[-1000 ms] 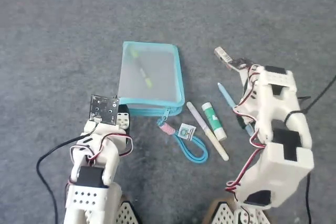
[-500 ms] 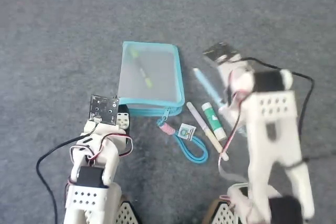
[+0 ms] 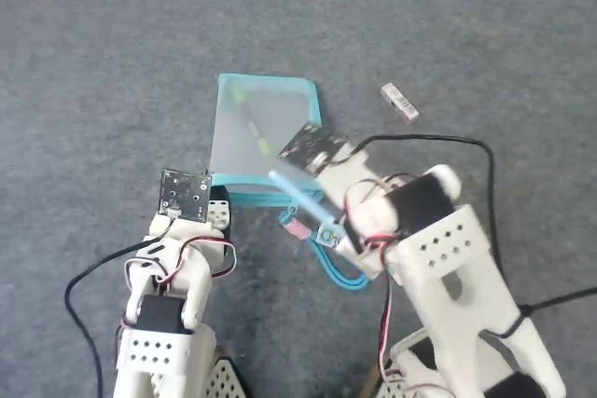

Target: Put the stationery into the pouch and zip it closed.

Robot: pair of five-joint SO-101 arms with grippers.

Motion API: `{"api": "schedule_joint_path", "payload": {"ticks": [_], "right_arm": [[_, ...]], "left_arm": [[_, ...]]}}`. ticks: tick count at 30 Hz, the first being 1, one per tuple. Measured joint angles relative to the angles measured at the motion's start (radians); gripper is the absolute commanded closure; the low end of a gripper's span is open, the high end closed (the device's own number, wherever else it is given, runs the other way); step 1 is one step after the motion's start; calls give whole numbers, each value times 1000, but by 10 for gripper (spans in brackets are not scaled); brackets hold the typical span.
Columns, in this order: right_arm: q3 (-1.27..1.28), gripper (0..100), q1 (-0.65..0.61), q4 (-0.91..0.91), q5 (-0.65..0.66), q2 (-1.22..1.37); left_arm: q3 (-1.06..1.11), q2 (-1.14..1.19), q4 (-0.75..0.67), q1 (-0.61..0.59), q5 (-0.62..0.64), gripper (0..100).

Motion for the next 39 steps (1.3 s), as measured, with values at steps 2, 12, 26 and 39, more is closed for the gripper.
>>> {"api": "schedule_joint_path", "payload": {"ticks": [2,12,26,39], "right_arm": [[17,991,-34,0,0,0],[87,991,-52,0,2,0],[-186,991,-52,0,-61,385],[-505,991,5,0,-158,672]], "left_arm": [[0,0,0,0,0,987],[0,0,0,0,0,987],[0,0,0,0,0,987],[0,0,0,-2,0,987]]}}
